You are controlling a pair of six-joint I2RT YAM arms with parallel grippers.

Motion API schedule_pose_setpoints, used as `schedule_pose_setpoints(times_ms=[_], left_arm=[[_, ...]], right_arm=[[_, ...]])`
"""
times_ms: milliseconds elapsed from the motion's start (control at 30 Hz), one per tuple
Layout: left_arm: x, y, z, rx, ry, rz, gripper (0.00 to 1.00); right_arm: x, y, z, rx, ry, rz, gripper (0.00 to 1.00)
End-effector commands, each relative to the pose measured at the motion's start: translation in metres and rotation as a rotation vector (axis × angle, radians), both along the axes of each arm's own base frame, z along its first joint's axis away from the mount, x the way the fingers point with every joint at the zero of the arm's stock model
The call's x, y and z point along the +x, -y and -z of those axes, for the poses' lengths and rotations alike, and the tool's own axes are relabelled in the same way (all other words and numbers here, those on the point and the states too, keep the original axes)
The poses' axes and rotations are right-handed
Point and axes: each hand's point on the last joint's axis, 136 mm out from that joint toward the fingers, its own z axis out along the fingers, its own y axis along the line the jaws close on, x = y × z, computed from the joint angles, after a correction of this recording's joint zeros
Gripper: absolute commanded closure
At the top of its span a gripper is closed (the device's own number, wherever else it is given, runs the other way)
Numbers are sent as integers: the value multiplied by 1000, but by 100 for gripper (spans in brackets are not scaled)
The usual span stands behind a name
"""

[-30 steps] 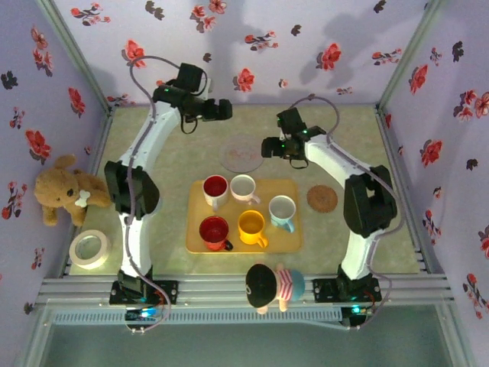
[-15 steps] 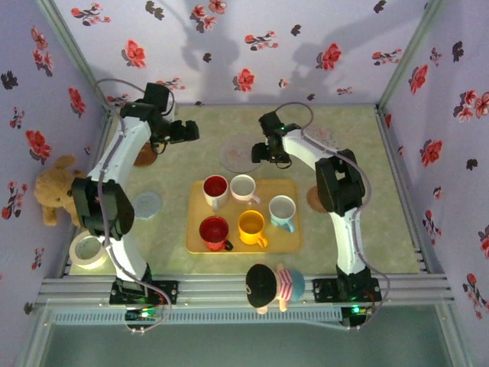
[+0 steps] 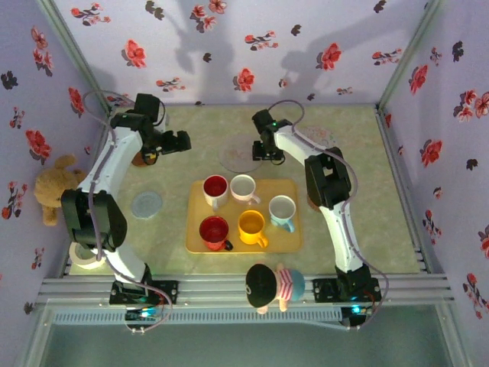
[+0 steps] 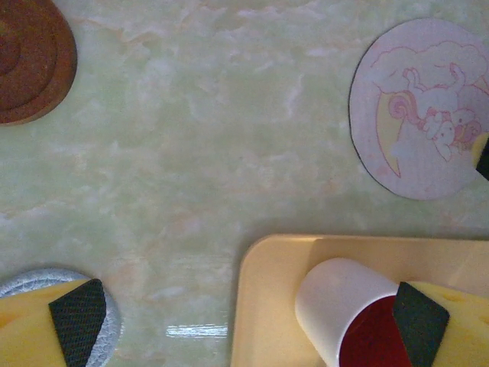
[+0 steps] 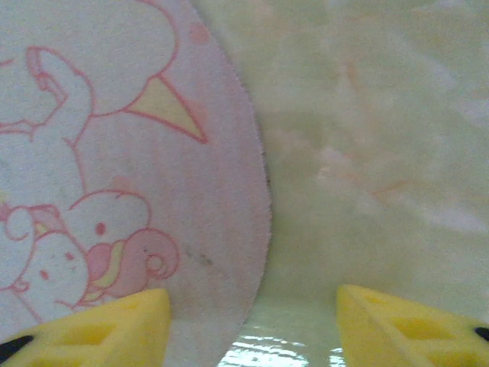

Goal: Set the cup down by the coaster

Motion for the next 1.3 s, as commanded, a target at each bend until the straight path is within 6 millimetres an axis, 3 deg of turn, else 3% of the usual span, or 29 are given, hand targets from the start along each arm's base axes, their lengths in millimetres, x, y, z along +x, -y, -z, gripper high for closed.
schedule_pose_setpoints(times_ms=[0, 167, 467, 867, 1267], left_arm=[[-3, -5, -6, 11, 16, 0, 0], [-3, -6, -5, 13, 11, 0, 0], [-7, -10, -2, 23, -3, 3, 0], [-7, -12, 4, 24, -19, 4, 0], [-7, -13, 5, 27, -25, 9, 0]], right_arm=[[-11, -22, 32, 35, -77, -44, 53], [-8, -21, 31, 18, -74, -54, 65], [-5, -29, 33, 46, -78, -63, 71], [4, -23, 25, 12, -44, -51, 100], [15, 4, 10, -58, -9, -21, 100]])
